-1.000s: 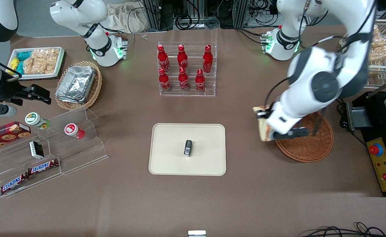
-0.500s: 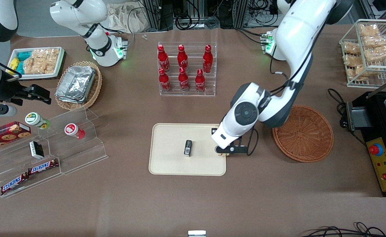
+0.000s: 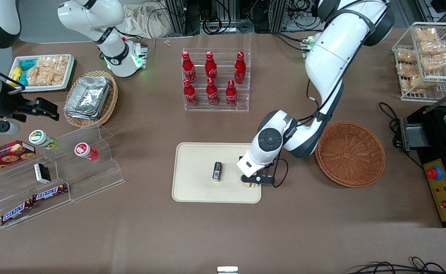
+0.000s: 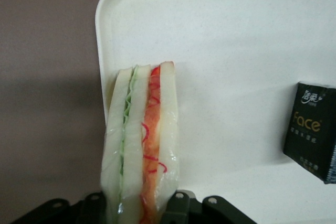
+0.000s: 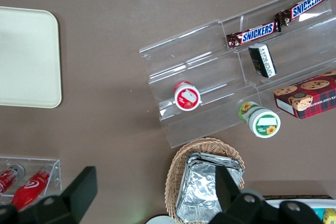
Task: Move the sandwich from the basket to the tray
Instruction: 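Carry the sandwich over the white tray and lower it beside the black packet, then open the left gripper, release the sandwich, and raise the arm back toward the basket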
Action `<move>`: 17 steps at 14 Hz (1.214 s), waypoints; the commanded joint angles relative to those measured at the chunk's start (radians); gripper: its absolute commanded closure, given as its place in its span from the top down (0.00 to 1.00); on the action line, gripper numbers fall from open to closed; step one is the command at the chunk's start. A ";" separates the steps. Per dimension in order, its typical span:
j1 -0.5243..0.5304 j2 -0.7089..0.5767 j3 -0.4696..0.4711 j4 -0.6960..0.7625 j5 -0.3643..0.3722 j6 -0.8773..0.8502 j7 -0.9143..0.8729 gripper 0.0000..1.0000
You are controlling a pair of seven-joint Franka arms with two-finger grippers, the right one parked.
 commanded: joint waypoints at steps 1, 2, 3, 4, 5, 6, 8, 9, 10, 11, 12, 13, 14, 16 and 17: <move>-0.012 -0.004 0.009 0.025 0.053 0.002 -0.041 1.00; -0.012 -0.034 0.007 0.017 0.059 -0.006 -0.104 1.00; -0.012 -0.068 0.007 0.016 0.062 -0.027 -0.138 1.00; -0.010 -0.111 0.007 0.019 0.064 -0.068 -0.137 1.00; -0.001 -0.157 0.009 0.025 0.062 -0.111 -0.134 1.00; 0.026 -0.203 0.009 0.028 0.058 -0.154 -0.131 1.00; 0.077 -0.281 0.004 0.028 0.050 -0.278 -0.105 1.00; 0.080 -0.329 0.006 0.025 0.044 -0.370 -0.042 1.00; 0.097 -0.367 0.006 0.023 0.029 -0.467 0.042 1.00; 0.135 -0.398 0.006 0.025 -0.009 -0.547 0.122 1.00; 0.175 -0.438 0.006 0.023 -0.048 -0.594 0.189 1.00; 0.215 -0.474 0.007 0.022 -0.063 -0.625 0.246 1.00; 0.262 -0.508 0.006 0.022 -0.065 -0.665 0.282 1.00; 0.348 -0.579 0.006 0.017 -0.085 -0.716 0.323 1.00; 0.377 -0.620 0.006 0.016 -0.085 -0.748 0.374 1.00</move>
